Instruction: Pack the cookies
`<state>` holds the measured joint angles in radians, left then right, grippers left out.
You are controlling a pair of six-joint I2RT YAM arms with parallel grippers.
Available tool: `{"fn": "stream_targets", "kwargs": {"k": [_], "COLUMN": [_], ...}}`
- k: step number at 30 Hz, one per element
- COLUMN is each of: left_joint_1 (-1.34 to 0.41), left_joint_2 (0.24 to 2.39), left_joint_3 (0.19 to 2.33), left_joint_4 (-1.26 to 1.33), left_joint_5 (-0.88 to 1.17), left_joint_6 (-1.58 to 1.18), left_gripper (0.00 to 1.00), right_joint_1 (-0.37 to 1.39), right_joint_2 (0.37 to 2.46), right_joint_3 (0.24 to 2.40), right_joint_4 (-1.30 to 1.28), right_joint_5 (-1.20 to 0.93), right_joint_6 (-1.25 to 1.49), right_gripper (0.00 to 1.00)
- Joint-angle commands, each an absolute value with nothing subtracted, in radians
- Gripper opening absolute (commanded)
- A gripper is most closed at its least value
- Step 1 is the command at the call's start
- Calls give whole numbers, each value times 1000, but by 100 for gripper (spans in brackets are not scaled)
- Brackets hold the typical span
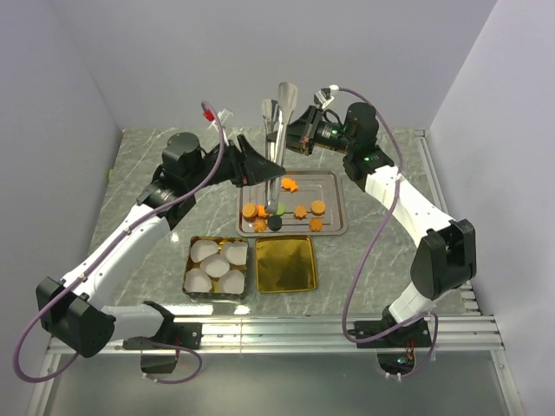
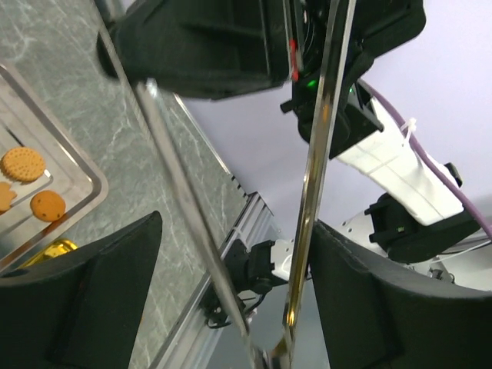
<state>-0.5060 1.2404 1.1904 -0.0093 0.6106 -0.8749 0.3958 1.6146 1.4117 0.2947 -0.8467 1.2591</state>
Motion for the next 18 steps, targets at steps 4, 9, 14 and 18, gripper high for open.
{"fn": "stream_targets", "kwargs": {"k": [4, 9, 14, 18], "left_joint_1": [-526, -529, -531, -532], "left_joint_2": [1267, 1273, 1269, 1263], "left_joint_3": [1267, 1304, 1331, 1344], "left_joint_4": [20, -55, -113, -169], "left_joint_5": [595, 583, 557, 526], "left_joint_6": [-847, -810, -793, -766], "left_gripper": [73, 70, 69, 69], "right_joint_1": [445, 469, 486, 491], "right_joint_2": [1603, 1600, 1589, 1577], "right_joint_3": [1454, 1454, 1463, 1445], "right_joint_4": [327, 313, 230, 192], "right_joint_5": [-836, -812, -770, -721], "right_joint_6": [1261, 1255, 1209, 1204], "right_gripper": [0, 0, 0, 0]}}
